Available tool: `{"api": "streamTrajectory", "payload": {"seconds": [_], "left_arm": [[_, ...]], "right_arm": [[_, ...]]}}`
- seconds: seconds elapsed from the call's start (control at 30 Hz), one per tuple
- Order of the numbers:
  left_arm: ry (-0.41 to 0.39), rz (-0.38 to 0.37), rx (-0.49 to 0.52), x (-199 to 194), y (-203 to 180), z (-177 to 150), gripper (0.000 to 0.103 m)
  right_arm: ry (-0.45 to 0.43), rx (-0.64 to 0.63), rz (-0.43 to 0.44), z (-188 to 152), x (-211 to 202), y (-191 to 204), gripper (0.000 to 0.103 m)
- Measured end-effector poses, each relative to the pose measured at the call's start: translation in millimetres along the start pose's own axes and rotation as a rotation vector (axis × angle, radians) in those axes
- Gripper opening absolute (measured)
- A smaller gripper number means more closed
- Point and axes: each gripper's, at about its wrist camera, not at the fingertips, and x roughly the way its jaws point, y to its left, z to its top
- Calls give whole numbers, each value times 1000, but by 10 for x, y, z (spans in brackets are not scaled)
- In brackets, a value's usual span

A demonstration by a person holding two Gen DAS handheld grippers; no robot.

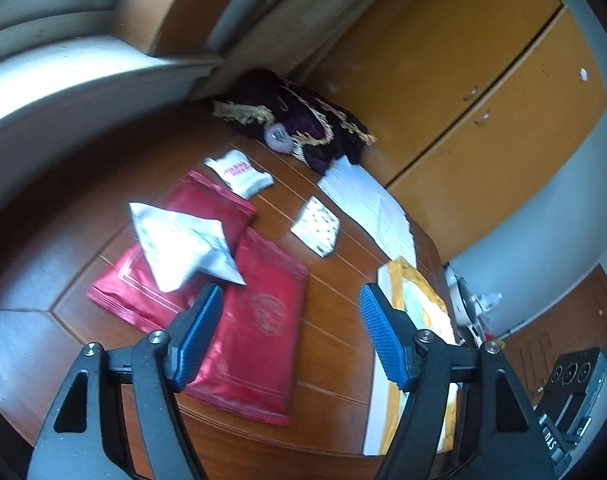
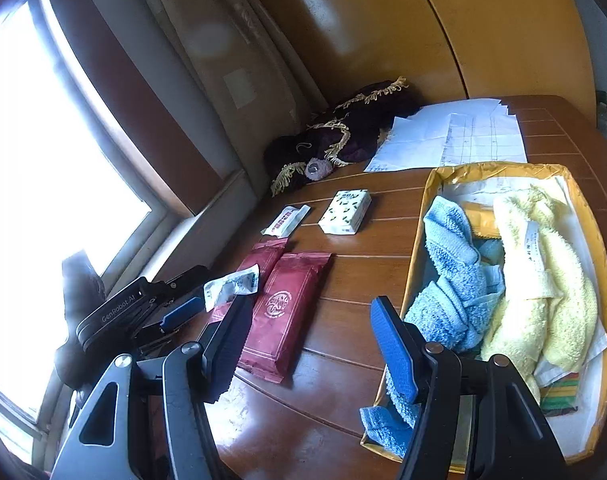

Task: Organize soft objects
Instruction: 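Lower the left tool onto the white printed packet and grasp it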

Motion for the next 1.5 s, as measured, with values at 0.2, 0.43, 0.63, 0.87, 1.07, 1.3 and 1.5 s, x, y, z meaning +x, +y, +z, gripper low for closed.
{"api": "streamTrajectory", "payload": {"seconds": [0.2,0.43,0.63,0.87,1.07,1.3,1.5], "left_arm": [[-45,108,-16,-68,229,127,70],[-48,204,123,154,258,407,70],[129,141,257,625,305,626,70],[203,174,334,701,290,399,70],[183,246,431,686,186,185,70],[152,328,504,736,113,56,66],[142,348,490,699,108,30,53]], "right_arm": [[43,-7,25,-17,159,90,64],[97,-46,40,-70,336,265,64],[134,-65,41,-116,452,374,64],[154,-54,24,-127,524,343,64],[171,-43,26,-142,610,325,64],[168,-39,18,-140,594,302,64],[168,-32,12,-135,589,285,64]]}}
